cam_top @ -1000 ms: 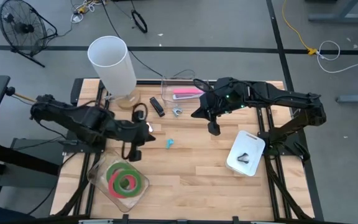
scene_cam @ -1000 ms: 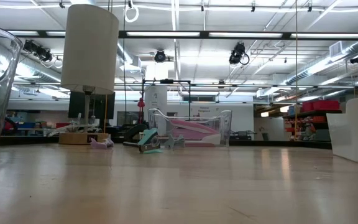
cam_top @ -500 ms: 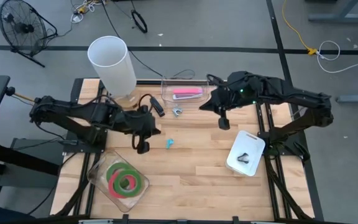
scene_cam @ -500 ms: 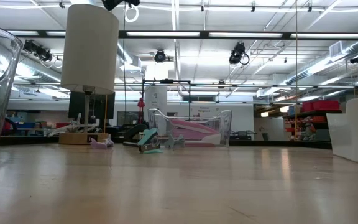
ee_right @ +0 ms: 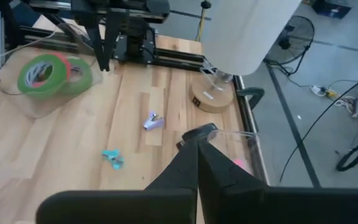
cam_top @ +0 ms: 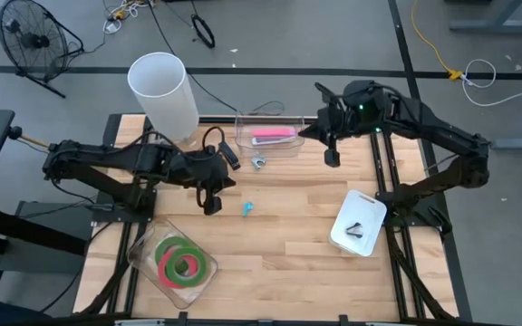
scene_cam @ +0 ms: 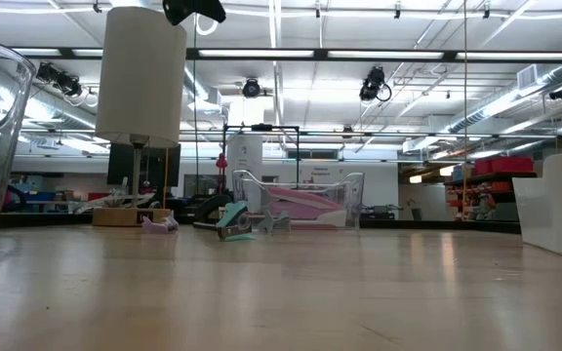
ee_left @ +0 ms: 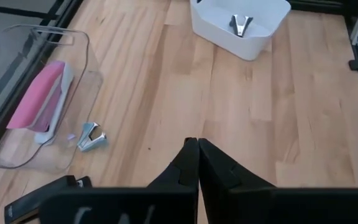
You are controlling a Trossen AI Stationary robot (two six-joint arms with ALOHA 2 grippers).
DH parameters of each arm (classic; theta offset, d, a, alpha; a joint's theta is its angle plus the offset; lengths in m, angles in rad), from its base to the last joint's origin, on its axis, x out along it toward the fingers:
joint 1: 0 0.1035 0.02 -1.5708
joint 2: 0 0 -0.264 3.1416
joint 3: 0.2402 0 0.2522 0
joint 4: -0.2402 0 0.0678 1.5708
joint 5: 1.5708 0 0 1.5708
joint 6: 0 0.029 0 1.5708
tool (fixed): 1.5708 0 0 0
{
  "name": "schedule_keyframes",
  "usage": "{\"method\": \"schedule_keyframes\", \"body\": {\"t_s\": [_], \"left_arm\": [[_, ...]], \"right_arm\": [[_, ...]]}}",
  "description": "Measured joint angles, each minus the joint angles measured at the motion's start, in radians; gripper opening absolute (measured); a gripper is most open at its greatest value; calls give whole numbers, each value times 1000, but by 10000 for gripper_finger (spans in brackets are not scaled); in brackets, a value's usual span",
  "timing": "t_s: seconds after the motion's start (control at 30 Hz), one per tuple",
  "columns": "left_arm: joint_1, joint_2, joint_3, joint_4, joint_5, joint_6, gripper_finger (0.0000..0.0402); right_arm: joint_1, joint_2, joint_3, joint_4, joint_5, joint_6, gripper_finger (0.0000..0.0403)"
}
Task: Pick and place Stapler, Stapler remover, tape
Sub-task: Put the light blue staple remover into the white bin
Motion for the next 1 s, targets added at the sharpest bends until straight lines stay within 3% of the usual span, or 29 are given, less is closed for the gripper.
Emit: {"method": "schedule_keyframes", "body": {"t_s": [0.23,0.3,0.53,0.8,1.0], "left_arm": [[27,0,0,8,-2,-2,14],[36,0,0,20,-4,-3,16],[69,0,0,40,-4,-8,10],[91,0,0,41,-5,-11,10],[106,0,0,41,-5,-53,13]], "right_arm": [[-90,1,0,-9,-211,30,2],[-97,1,0,6,-217,81,2],[-67,-2,-23,52,-5,203,1],[2,-116,-299,334,90,337,1],[44,-234,-470,399,159,384,1]]}}
